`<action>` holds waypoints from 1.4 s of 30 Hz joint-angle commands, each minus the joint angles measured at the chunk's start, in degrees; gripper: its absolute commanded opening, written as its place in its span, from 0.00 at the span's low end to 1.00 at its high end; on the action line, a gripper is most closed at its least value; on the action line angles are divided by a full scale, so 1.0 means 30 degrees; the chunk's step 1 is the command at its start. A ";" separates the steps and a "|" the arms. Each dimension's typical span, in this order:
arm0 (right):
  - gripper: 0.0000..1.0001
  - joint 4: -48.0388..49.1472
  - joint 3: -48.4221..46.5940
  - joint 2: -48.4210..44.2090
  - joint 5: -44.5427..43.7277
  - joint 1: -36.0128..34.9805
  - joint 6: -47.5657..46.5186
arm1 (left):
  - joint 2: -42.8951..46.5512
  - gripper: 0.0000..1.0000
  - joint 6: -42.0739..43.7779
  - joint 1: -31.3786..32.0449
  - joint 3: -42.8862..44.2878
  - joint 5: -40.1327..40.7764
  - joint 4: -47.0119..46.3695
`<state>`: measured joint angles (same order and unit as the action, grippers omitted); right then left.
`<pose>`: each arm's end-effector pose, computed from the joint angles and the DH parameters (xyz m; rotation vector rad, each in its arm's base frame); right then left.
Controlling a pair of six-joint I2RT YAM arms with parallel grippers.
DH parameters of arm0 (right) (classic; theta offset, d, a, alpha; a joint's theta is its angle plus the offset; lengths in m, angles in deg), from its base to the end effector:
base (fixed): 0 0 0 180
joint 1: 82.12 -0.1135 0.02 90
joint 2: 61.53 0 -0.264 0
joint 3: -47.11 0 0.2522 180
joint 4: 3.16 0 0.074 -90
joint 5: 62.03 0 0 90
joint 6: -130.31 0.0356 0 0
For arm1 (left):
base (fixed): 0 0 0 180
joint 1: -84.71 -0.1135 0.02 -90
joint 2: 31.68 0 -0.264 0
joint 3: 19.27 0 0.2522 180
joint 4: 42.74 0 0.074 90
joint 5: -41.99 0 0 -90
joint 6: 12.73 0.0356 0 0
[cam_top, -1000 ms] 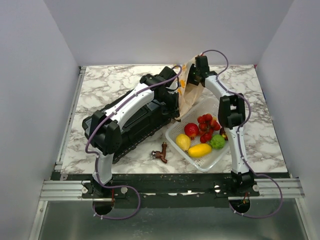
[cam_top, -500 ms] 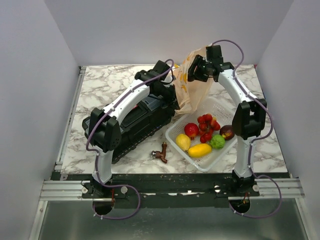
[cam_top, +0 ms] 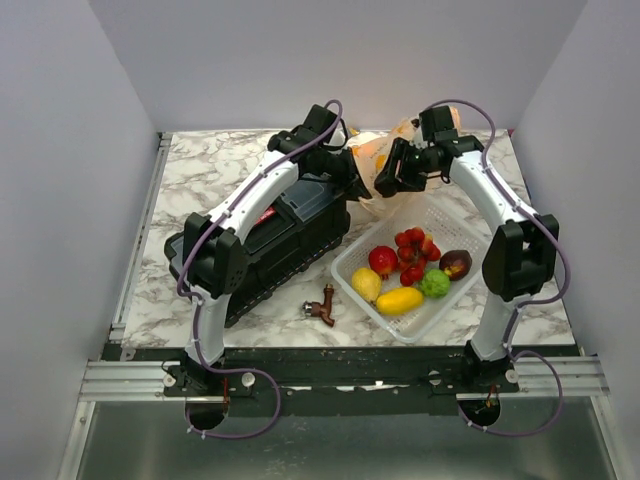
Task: Take the fake fruits out of the plastic bag
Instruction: Take out the fake fruit from the plastic bag, then place the fake fruit in the bin.
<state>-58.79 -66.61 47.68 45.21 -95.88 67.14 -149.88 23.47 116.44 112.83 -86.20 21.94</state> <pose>0.4113 0.1116 0.2986 0.1532 2.5249 0.6684 0.3746 -0.2575 0.3277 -0.1938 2.7694 -1.3668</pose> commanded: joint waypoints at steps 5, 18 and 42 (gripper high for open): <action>0.26 -0.1822 0.0060 -0.3628 -0.1856 0.0104 -0.1900 | 0.0858 0.00 -0.0060 -0.0292 -0.1642 0.0688 -0.0364; 0.26 -0.3385 0.4981 -0.9947 -0.4942 0.0104 -0.1739 | 0.2423 0.00 0.3180 -0.0235 -0.1519 0.2887 0.2042; 0.47 -0.4687 1.3057 -1.2731 -0.2463 0.0104 -0.1501 | 0.5534 0.00 0.4520 0.0370 -0.5049 0.5519 0.2371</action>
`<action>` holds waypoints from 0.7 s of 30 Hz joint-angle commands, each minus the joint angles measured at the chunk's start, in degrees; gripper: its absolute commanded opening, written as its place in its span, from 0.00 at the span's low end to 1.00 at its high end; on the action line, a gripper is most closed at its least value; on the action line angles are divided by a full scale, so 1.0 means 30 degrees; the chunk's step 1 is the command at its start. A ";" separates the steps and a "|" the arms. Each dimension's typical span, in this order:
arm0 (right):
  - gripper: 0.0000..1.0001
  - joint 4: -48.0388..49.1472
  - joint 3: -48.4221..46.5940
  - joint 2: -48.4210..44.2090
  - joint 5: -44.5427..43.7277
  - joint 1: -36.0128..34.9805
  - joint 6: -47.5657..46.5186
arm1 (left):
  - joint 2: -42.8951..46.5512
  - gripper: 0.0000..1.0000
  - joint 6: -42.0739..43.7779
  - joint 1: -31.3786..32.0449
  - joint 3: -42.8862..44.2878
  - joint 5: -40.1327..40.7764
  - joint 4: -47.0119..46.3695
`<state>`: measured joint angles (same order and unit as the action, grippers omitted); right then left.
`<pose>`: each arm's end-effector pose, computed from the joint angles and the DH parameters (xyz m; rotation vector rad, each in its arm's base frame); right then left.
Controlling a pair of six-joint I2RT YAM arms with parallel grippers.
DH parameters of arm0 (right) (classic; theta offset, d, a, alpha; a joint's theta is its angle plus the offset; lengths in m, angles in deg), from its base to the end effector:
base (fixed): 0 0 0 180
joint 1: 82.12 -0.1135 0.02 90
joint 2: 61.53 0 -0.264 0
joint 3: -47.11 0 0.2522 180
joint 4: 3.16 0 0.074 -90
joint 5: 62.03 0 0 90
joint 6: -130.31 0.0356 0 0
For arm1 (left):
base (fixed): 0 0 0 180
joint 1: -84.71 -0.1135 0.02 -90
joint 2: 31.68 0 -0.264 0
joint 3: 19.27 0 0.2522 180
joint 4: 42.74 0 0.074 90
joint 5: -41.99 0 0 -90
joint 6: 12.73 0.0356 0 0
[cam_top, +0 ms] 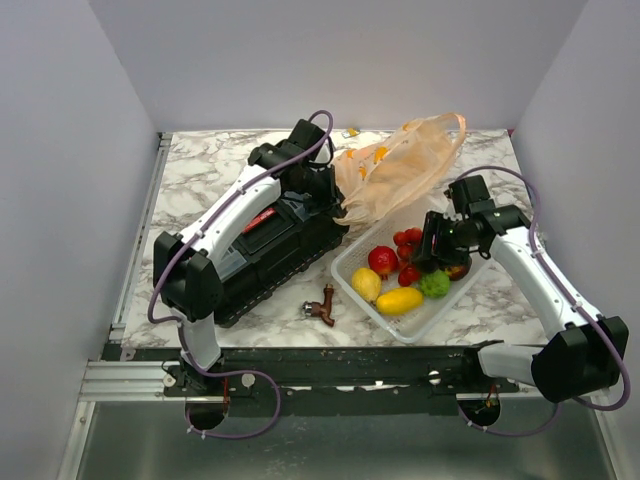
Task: Take the fake fruits out of the plastic bag
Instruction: Place the fake fruit in the bin.
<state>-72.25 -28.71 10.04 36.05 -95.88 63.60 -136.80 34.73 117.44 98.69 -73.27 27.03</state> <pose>0.2266 0.0606 0.2838 0.1849 2.7390 0.3784 0.3221 -0.2251 0.3354 -0.0534 2.7840 -0.9967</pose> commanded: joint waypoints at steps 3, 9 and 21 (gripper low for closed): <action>0.56 -0.0226 0.0473 -0.0187 0.0561 0.0104 -0.0211 | 0.1707 0.00 0.1120 0.0023 -0.0935 0.1812 0.0734; 0.72 -0.0390 0.0363 -0.0246 0.0652 0.0119 -0.0191 | 0.2229 0.00 0.1351 -0.0010 -0.1714 0.2113 0.0491; 0.82 -0.0489 -0.1293 -0.0169 0.0692 0.0119 -0.0753 | 0.2174 0.00 0.1496 0.0010 -0.1600 0.2208 0.0579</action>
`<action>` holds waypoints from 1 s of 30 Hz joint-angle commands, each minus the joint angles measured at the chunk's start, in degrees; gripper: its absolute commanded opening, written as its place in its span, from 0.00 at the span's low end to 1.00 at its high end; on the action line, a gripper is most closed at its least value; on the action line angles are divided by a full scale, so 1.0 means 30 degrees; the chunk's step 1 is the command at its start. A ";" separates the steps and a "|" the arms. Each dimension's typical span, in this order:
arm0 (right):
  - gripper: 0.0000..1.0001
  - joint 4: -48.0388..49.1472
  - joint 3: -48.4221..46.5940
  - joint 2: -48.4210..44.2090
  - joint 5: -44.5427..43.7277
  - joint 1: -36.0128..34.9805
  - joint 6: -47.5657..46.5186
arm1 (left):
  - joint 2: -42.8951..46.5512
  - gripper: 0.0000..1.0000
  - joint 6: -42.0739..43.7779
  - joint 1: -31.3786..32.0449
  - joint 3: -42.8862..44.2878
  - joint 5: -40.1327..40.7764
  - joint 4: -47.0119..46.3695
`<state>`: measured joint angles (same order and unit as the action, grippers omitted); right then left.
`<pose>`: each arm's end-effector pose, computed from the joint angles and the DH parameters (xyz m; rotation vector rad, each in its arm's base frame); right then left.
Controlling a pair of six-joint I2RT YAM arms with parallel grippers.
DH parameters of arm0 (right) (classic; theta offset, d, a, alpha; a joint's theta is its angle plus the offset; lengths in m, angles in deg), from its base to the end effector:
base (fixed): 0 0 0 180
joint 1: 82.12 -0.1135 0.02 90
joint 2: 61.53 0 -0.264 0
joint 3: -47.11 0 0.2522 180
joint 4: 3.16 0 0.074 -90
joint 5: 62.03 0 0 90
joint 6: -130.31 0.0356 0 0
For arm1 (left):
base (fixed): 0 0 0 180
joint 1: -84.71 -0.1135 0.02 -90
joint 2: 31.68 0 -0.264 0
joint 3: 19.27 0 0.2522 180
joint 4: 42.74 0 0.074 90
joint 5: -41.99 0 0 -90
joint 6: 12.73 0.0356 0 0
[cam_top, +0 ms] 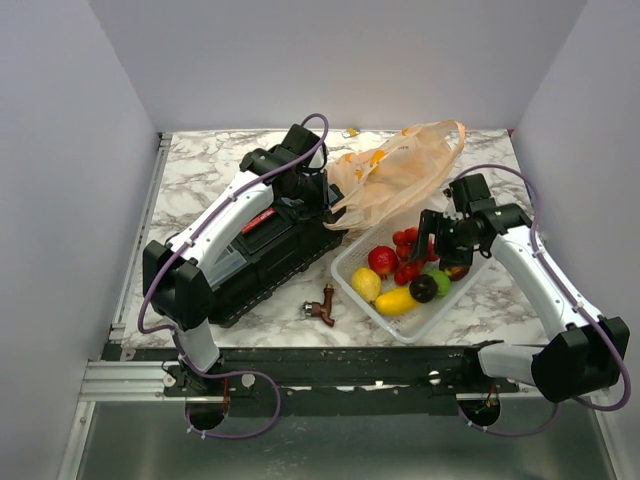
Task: Take the fake fruits out of the plastic bag
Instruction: Place the fake fruit in the bin, then take out the fake fruit from the plastic bag.
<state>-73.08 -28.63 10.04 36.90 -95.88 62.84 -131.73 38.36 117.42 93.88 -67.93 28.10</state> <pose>0.2249 0.0608 0.2828 0.1649 2.7569 0.3897 0.3040 -0.2096 0.3397 -0.0093 2.7609 -0.8593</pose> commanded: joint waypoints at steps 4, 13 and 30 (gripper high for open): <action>0.82 0.0028 -0.2782 0.0192 0.0567 0.0105 -0.0597 | 0.0584 0.00 0.0287 0.0012 0.0003 0.0437 0.0221; 0.73 0.3043 -0.5569 0.2221 0.1019 0.0104 0.0447 | 0.0694 0.00 0.0232 0.0081 -0.0595 -0.0020 0.0018; 0.50 0.8196 -1.0494 1.0653 0.0724 0.0105 0.0608 | -0.0130 0.00 0.0369 0.0266 0.0916 -0.1044 0.0104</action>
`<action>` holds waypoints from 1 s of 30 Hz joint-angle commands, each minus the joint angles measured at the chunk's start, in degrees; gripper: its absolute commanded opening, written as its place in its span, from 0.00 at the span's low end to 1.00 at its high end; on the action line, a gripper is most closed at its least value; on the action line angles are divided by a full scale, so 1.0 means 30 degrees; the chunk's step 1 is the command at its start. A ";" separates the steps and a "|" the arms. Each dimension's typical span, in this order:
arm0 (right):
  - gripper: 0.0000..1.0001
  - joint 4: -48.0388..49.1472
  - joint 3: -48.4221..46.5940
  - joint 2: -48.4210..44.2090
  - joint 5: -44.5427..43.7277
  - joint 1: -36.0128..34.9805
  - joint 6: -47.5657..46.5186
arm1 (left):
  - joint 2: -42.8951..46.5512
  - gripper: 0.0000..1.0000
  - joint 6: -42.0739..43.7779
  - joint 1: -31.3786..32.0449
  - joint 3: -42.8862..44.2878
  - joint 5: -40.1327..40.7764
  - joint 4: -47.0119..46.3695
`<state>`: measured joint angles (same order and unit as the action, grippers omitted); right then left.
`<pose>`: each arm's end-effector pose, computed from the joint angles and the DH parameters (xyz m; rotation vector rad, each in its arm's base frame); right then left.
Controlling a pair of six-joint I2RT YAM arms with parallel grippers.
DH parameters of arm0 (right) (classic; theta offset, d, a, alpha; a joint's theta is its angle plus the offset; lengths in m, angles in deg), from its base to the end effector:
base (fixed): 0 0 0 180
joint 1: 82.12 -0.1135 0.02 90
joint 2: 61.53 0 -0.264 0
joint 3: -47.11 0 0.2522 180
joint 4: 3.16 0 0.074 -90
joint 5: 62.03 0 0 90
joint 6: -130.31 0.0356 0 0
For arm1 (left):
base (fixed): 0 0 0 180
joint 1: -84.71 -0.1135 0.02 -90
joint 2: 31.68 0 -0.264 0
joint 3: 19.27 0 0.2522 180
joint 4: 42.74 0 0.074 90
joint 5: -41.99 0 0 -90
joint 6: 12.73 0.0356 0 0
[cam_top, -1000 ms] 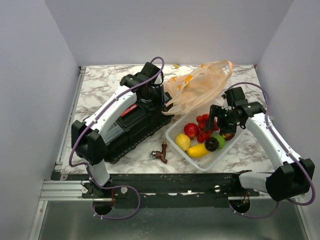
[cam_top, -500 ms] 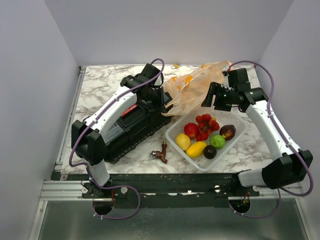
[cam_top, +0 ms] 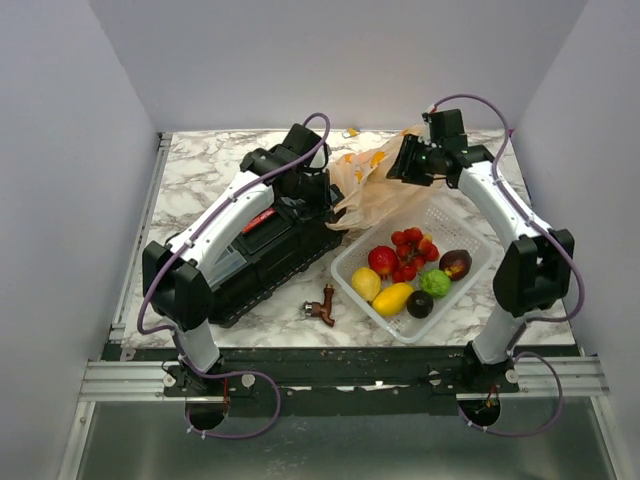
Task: Take the fake fruits out of the plastic bag
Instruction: Take out the fake fruit from the plastic bag.
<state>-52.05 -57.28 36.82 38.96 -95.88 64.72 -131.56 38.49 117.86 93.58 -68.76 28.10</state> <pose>0.3762 0.0991 0.3271 0.1207 2.3650 0.5527 0.3013 -0.2119 0.3393 0.0098 2.7680 -0.8771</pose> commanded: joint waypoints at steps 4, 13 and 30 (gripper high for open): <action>0.47 0.1775 -0.1253 0.3262 0.0023 0.0104 0.0196 | -0.0575 0.00 0.0331 0.0198 0.1429 -0.1076 0.0104; 0.49 0.4882 -0.0923 0.5771 0.0331 0.0104 0.3649 | -0.1388 0.00 0.0302 0.0782 0.1631 -0.1946 -0.0121; 0.60 1.0814 -0.2832 1.1172 0.4241 0.0105 1.1441 | -0.1897 0.00 0.0564 0.1457 0.1876 -0.2251 0.0201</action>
<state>-26.88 -62.92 66.82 46.19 -95.88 92.61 -136.39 38.95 121.77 97.14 -74.14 27.89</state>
